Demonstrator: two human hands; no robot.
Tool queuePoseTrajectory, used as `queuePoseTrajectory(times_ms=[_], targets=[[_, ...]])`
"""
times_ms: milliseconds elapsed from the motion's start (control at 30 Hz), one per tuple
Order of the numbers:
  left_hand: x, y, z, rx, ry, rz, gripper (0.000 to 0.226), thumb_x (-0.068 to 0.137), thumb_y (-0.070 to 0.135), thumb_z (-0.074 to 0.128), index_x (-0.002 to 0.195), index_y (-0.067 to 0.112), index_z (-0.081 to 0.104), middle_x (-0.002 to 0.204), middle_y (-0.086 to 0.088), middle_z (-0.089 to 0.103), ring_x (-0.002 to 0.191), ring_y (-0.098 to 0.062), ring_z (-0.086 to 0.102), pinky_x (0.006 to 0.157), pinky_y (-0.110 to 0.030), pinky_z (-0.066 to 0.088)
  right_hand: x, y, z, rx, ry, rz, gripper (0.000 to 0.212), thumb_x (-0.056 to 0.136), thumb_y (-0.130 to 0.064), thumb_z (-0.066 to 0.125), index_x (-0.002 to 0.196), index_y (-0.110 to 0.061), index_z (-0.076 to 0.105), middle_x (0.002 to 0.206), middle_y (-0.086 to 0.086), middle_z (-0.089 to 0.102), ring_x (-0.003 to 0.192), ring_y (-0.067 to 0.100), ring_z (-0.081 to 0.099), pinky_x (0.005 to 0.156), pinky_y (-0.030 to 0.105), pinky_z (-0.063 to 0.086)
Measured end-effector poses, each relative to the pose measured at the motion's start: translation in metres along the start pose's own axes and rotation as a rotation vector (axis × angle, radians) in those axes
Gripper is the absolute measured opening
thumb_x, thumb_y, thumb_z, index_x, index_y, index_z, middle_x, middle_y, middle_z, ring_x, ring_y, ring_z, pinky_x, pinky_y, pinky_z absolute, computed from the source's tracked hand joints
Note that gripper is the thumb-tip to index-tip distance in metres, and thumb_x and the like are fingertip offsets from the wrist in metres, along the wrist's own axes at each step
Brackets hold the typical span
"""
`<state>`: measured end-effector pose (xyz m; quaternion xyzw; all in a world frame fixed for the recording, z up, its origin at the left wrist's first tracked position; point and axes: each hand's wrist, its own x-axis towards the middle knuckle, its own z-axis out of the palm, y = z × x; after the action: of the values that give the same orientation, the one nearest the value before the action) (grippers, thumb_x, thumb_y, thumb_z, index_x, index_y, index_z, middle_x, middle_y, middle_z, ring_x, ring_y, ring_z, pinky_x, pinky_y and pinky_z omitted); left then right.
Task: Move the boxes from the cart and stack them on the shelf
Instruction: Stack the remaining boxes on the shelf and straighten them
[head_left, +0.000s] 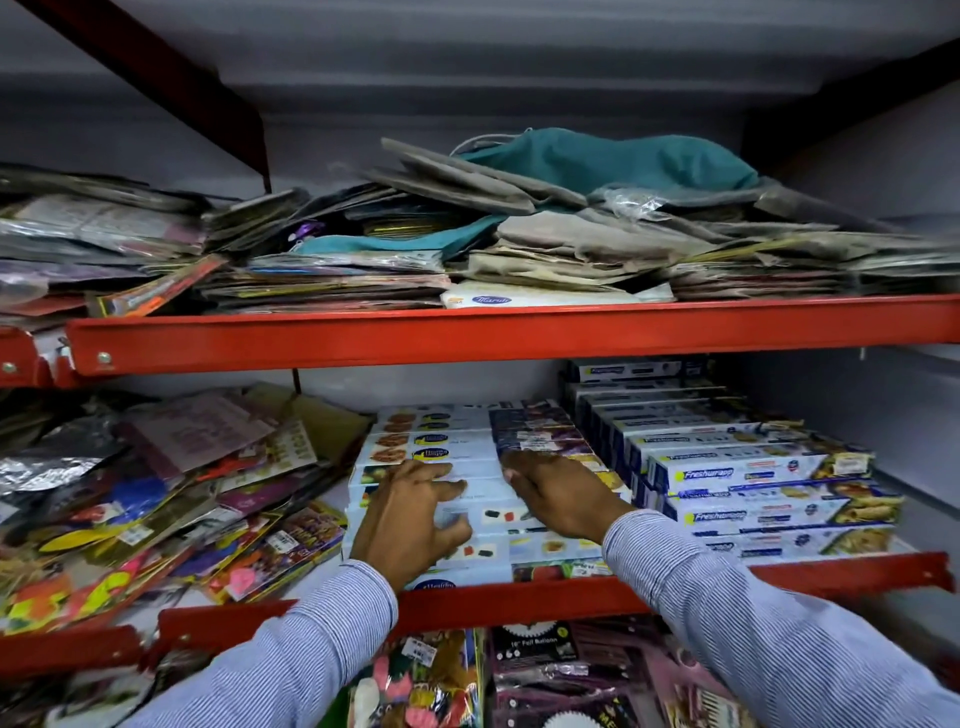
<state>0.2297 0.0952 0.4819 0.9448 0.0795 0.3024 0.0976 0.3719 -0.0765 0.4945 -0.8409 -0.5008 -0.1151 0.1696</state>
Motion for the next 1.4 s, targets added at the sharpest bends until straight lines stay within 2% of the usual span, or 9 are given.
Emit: queuePoseTrajectory(times_ms=[100,300,600,700,767,867,1033,1300,1400], targets=[[-0.002,0.0,0.002,-0.072,-0.009,-0.003,0.048,0.077,0.041,0.071,0.12,0.022,0.067,0.134,0.0,0.061,0.123,-0.016,0.052,0.107,-0.03,0.037,-0.004,0.0,0.004,-0.008,0.041,-0.003,0.048,0.103,-0.042,0.023,0.131,-0.016,0.052,0.132,0.013,0.062,0.113,0.033,0.06,0.093,0.042,0.05],[-0.003,-0.001,0.003,-0.083,0.003,0.008,0.046,0.077,0.039,0.072,0.12,0.023,0.067,0.133,0.001,0.061,0.122,-0.012,0.054,0.106,-0.028,0.039,-0.006,-0.004,0.004,-0.018,0.072,-0.005,0.051,0.103,-0.045,0.02,0.132,-0.017,0.052,0.135,0.009,0.061,0.118,0.029,0.059,0.097,0.042,0.05],[-0.004,-0.015,0.007,-0.103,0.021,0.031,0.044,0.079,0.037,0.074,0.121,0.025,0.066,0.133,0.004,0.062,0.121,-0.011,0.056,0.105,-0.03,0.044,-0.004,-0.001,0.008,-0.022,0.117,0.026,0.053,0.099,-0.056,0.022,0.126,-0.024,0.055,0.128,0.006,0.066,0.109,0.028,0.065,0.088,0.041,0.054],[-0.006,-0.017,0.01,-0.08,0.023,0.064,0.045,0.084,0.041,0.066,0.126,0.025,0.062,0.137,0.004,0.058,0.129,-0.011,0.048,0.112,-0.028,0.029,-0.006,-0.005,0.008,-0.024,0.146,0.015,0.048,0.101,-0.053,0.019,0.115,-0.025,0.056,0.114,0.004,0.07,0.097,0.026,0.066,0.079,0.037,0.054],[-0.012,-0.02,0.014,0.03,0.042,0.108,0.051,0.089,0.048,0.053,0.135,0.028,0.052,0.147,0.006,0.046,0.141,-0.014,0.032,0.118,-0.037,0.016,-0.01,-0.006,0.014,-0.051,0.212,-0.001,0.045,0.103,-0.044,0.021,0.123,-0.023,0.055,0.127,0.005,0.065,0.116,0.026,0.059,0.095,0.039,0.049],[-0.026,-0.023,0.018,0.263,0.111,0.154,0.062,0.096,0.051,0.038,0.15,0.025,0.022,0.16,-0.003,0.012,0.149,-0.026,0.0,0.117,-0.058,0.003,-0.026,-0.006,0.029,-0.166,0.424,0.027,0.049,0.103,-0.036,0.027,0.149,-0.019,0.035,0.158,0.001,0.032,0.15,0.017,0.021,0.122,0.043,0.018],[-0.033,-0.026,0.027,0.446,0.108,0.137,0.066,0.098,0.044,0.035,0.151,0.011,0.014,0.159,-0.021,0.006,0.146,-0.042,-0.002,0.111,-0.072,0.007,-0.044,-0.001,0.056,-0.225,0.451,0.099,0.066,0.1,-0.035,0.037,0.155,-0.017,0.006,0.165,0.004,0.006,0.153,0.021,0.002,0.122,0.052,0.01],[-0.033,-0.024,0.032,0.486,0.051,0.066,0.067,0.099,0.045,0.031,0.151,0.007,0.012,0.159,-0.021,0.004,0.147,-0.04,-0.002,0.11,-0.073,0.007,-0.044,-0.002,0.063,-0.269,0.416,0.149,0.065,0.1,-0.037,0.032,0.155,-0.013,0.007,0.165,0.006,0.004,0.153,0.023,0.002,0.12,0.057,0.014],[-0.035,-0.018,0.02,0.44,0.123,0.084,0.072,0.098,0.049,0.034,0.151,0.007,0.01,0.16,-0.019,0.004,0.147,-0.037,0.0,0.111,-0.071,0.009,-0.045,-0.005,0.055,-0.264,0.456,0.122,0.064,0.1,-0.038,0.03,0.155,-0.013,0.008,0.165,0.005,0.003,0.153,0.022,0.002,0.119,0.057,0.015]])
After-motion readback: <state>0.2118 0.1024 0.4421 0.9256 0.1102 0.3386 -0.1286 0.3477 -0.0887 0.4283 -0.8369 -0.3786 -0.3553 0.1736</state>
